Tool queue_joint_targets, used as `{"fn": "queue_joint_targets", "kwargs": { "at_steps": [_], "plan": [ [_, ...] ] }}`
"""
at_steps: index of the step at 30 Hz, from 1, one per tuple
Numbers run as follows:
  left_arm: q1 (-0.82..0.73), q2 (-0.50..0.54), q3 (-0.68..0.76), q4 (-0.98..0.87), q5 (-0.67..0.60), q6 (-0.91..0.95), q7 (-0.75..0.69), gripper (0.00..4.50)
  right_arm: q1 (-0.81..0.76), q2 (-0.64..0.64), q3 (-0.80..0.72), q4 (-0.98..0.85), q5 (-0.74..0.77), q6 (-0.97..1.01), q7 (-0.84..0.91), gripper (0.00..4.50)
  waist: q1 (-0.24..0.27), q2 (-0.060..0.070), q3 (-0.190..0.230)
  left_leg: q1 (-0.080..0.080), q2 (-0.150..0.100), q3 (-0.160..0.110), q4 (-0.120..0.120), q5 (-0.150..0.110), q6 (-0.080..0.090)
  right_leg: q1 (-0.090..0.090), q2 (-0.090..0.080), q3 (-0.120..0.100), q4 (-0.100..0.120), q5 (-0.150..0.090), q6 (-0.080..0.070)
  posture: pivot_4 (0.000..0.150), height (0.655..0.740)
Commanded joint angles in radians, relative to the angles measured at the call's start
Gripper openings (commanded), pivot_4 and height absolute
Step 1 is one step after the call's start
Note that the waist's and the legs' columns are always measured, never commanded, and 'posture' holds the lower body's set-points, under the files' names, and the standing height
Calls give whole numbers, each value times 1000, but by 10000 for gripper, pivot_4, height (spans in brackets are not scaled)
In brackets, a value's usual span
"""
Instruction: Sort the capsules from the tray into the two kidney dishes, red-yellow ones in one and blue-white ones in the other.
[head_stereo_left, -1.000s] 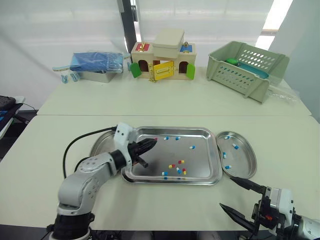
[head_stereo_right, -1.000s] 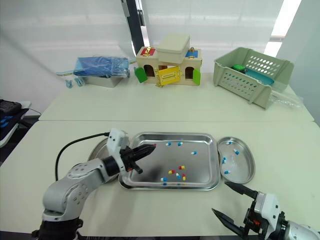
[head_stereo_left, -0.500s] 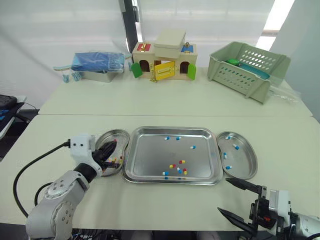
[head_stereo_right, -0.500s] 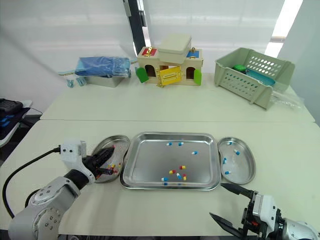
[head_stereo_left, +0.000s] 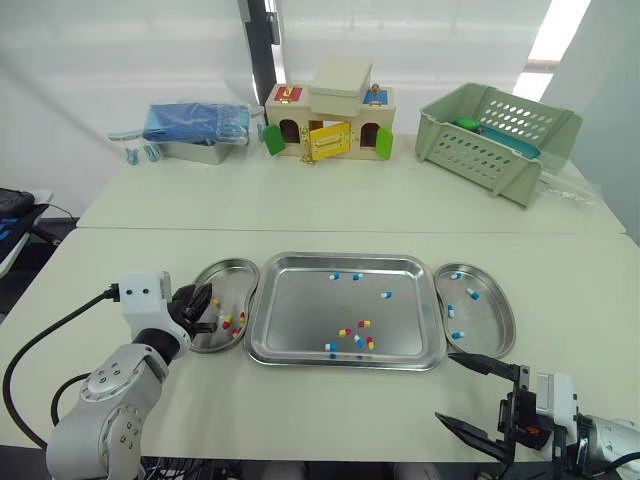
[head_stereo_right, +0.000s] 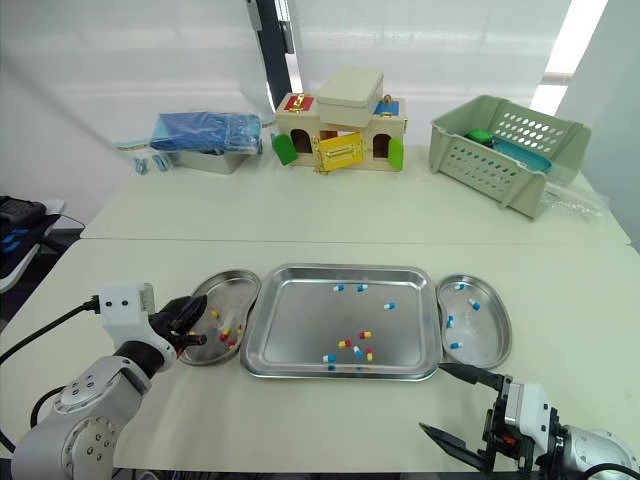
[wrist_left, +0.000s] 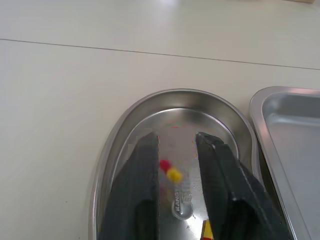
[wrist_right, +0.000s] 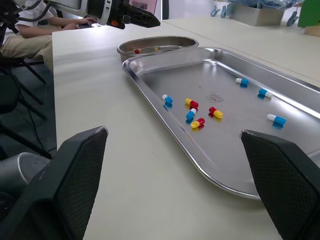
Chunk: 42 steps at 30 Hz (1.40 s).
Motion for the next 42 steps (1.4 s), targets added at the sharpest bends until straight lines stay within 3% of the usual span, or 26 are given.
{"fn": "queue_joint_targets", "kwargs": {
  "at_steps": [1, 8, 17, 20, 23, 29, 33, 36, 42],
  "plan": [
    [17, 18, -13, 0, 10, -32, -23, 23976, 5, -7, -17, -17, 26, -3, 0, 45000, 0, 0, 0, 0, 0, 0, 0, 0, 0, 0, 0, 0, 0, 0, 0, 1500, 7400],
    [18, 31, -15, 62, 29, -84, -56, 44797, -13, -13, -24, -5, 31, -1, 4, 45000, 0, 0, 0, 0, 0, 0, 0, 0, 0, 0, 0, 0, 0, 0, 0, 1500, 7400],
    [1, 43, -39, 57, 37, -80, -60, 44797, -31, -28, -36, -7, 48, 23, -3, 45000, 0, 0, 0, 0, 0, 0, 0, 0, 0, 0, 0, 0, 0, 0, 0, 1500, 7400],
    [-15, 106, -5, 52, -26, -36, -133, 44797, -20, -67, -92, -41, 94, 109, -37, 45000, 0, 0, 0, 0, 0, 0, 0, 0, 0, 0, 0, 0, 0, 0, 0, 1500, 7400],
    [-3, 234, 64, 77, -96, -25, -275, 44797, -26, -125, -187, -39, 157, 203, -59, 45000, -1, -1, 0, 0, 0, 0, 0, 0, 0, 0, 0, 0, 0, 0, 0, 1500, 7400],
    [28, 536, 210, 302, -123, -86, -591, 44797, -30, -291, -422, 21, 277, 453, -72, 45000, -3, -1, 2, 0, 0, 1, -1, 0, 1, -1, 0, 1, 0, 0, 0, 1500, 7400],
    [84, 690, 219, 509, -60, -211, -810, 44797, -78, -362, -492, 141, 240, 516, -51, 45000, -4, -1, 3, 0, 0, 2, -2, -1, 1, -3, 0, 2, 0, 0, 0, 1500, 7400],
    [81, 755, 192, 679, 6, -334, -901, 44797, -88, -407, -492, 239, 169, 517, -16, 45000, -4, -2, 3, -3, 0, 3, -3, 0, 1, -6, 0, 2, 0, 0, 0, 1500, 7400],
    [14, 770, 160, 915, 81, -531, -975, 44797, -147, -444, -467, 371, 70, 482, 25, 45000, -6, -4, 6, -5, 0, 5, -4, 0, 1, -10, 0, 3, 1, 0, -1, 1500, 7400]
  ]
}}
